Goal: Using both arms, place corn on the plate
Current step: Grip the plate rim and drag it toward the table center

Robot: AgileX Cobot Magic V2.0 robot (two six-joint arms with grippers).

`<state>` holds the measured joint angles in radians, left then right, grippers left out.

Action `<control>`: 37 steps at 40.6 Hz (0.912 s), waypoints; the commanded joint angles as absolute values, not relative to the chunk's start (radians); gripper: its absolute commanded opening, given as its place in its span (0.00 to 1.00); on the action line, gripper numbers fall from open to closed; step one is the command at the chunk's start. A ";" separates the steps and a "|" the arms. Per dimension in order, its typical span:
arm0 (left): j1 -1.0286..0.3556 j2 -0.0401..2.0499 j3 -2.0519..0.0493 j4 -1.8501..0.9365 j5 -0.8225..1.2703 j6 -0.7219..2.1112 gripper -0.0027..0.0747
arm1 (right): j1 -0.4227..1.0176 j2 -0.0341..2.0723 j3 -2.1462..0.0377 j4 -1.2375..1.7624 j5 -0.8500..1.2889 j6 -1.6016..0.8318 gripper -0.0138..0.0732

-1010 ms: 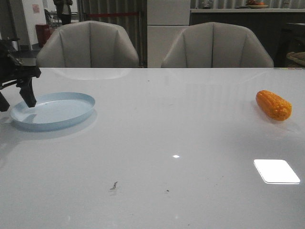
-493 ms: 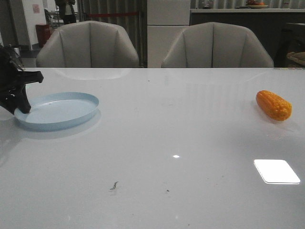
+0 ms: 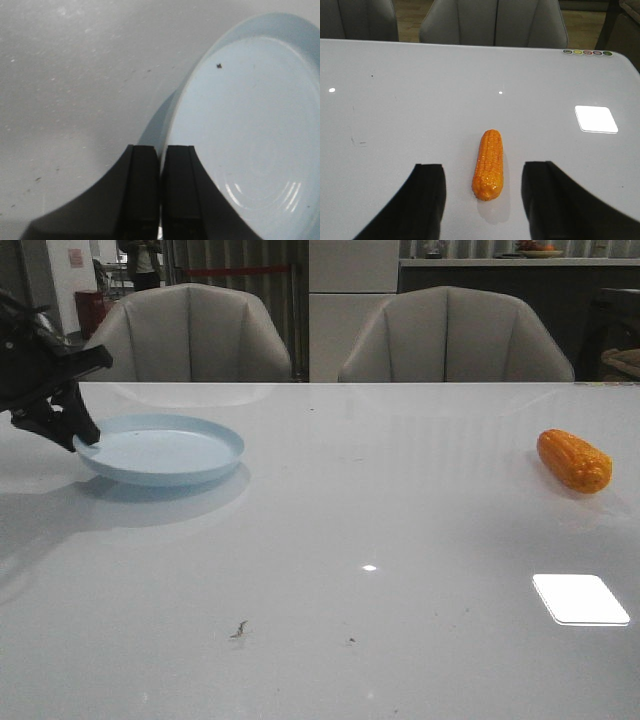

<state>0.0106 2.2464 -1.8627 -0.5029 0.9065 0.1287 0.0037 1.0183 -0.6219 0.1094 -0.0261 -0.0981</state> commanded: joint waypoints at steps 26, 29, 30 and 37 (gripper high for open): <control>-0.316 2.212 -1.985 -0.573 0.805 0.125 0.17 | 0.005 1.010 -0.661 0.101 -0.105 -0.103 0.68; -0.330 2.231 -1.985 -0.575 0.806 0.125 0.17 | 0.005 1.010 -0.661 0.101 -0.105 -0.103 0.68; -0.332 2.234 -1.985 -0.575 0.807 0.125 0.17 | 0.005 1.010 -0.661 0.101 -0.105 -0.103 0.68; -0.348 2.261 -1.985 -0.582 0.828 0.125 0.18 | 0.005 1.010 -0.661 0.101 -0.105 -0.103 0.68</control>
<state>-0.3350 2.3254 -1.9509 -0.5415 0.8494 0.1287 0.0037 1.0183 -0.6219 0.1094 -0.0261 -0.0981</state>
